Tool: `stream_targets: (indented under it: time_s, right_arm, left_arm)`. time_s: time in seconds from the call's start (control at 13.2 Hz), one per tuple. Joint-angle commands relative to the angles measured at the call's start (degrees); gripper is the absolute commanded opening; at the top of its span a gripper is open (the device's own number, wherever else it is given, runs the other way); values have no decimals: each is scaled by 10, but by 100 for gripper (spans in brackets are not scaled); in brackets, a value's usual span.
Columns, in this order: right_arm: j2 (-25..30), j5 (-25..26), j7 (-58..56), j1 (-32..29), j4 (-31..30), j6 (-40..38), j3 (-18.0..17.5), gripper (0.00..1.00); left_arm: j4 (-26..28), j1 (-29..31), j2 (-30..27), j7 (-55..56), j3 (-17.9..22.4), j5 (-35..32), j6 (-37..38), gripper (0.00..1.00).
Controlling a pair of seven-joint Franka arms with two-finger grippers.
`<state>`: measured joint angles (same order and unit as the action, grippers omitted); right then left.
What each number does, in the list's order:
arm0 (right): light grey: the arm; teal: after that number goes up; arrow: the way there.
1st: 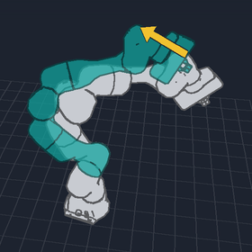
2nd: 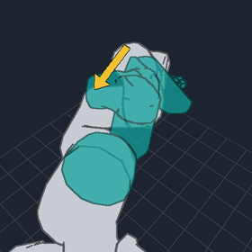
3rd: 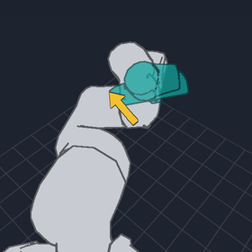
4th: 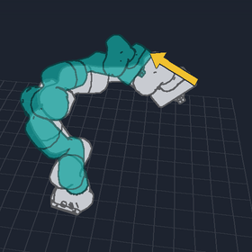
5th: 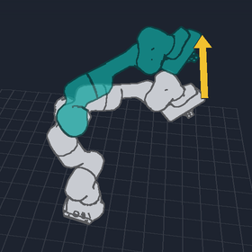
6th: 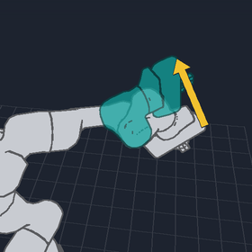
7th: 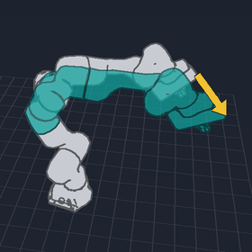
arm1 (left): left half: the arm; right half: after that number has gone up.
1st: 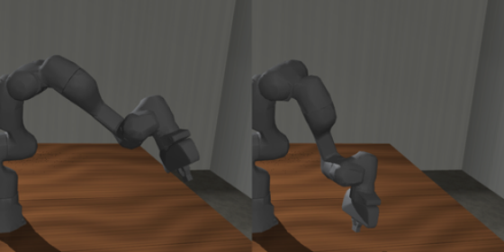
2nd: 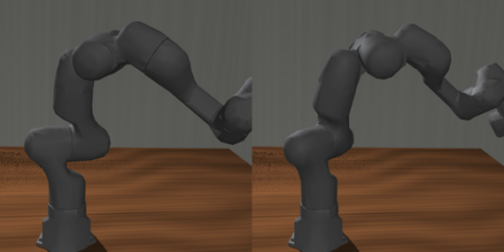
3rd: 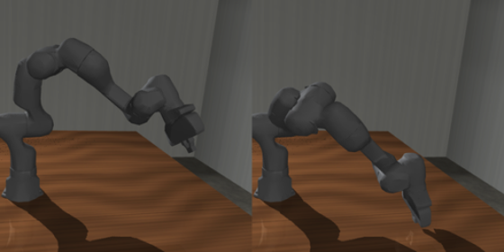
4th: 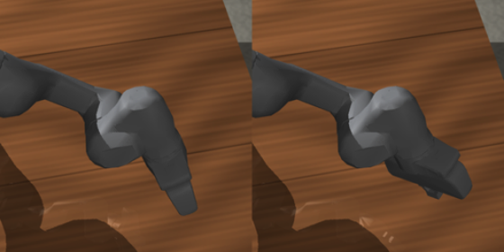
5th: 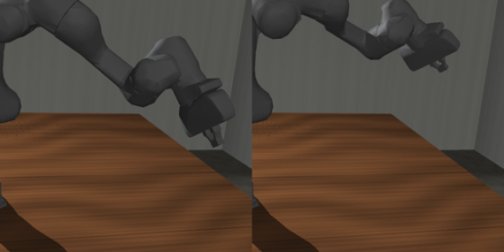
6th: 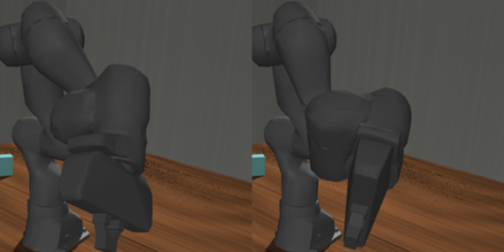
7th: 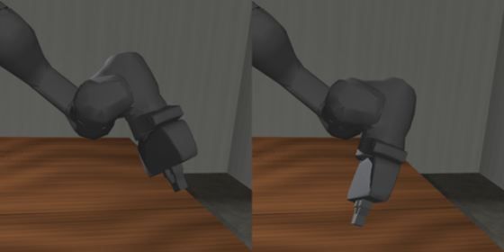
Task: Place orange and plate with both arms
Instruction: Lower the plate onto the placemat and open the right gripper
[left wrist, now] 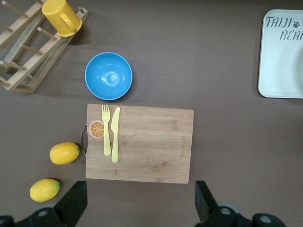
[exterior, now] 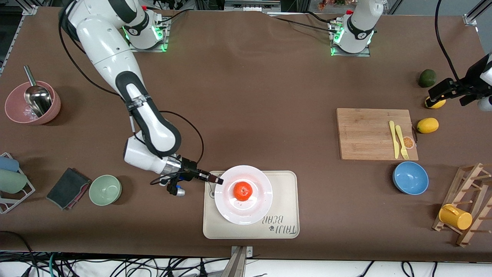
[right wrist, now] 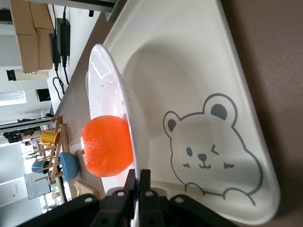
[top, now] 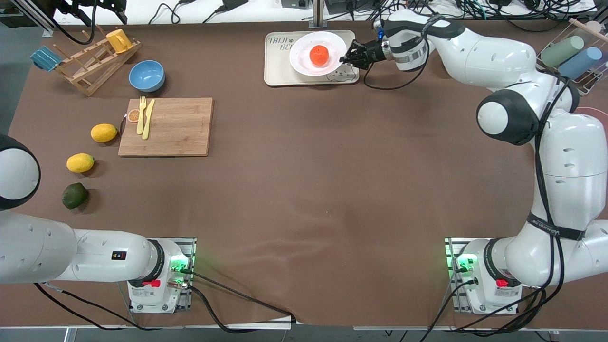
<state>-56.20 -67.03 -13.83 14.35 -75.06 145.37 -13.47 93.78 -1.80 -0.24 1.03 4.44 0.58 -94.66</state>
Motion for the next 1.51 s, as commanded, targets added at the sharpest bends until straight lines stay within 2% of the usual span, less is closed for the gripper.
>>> stream_targets:
  time_s: [0.0,0.45,0.83,1.14,1.29,1.36,1.44]
  right_arm:
    - [-36,-8,6,21,46,28,-3,0]
    - [-53,-8,6,40,65,47,-3,0]
    - [-90,-6,3,43,119,50,-3,0]
    - [-96,-6,-2,42,126,50,-2,0]
    - [-95,-6,2,42,126,50,-2,0]
    - [-95,-5,3,43,125,50,-2,42]
    - [-95,-4,-5,44,122,53,-2,97]
  left_arm:
    - [-18,1,8,-6,-2,-15,12,100]
    - [-18,1,8,-6,-2,-15,12,100]
    - [-18,0,7,-6,-2,-15,12,100]
    - [-18,0,7,-6,-2,-15,13,100]
    - [-18,0,5,-7,-4,-15,51,100]
    - [-18,0,5,-7,-4,-15,59,100]
    - [-18,0,6,-7,-4,-15,58,100]
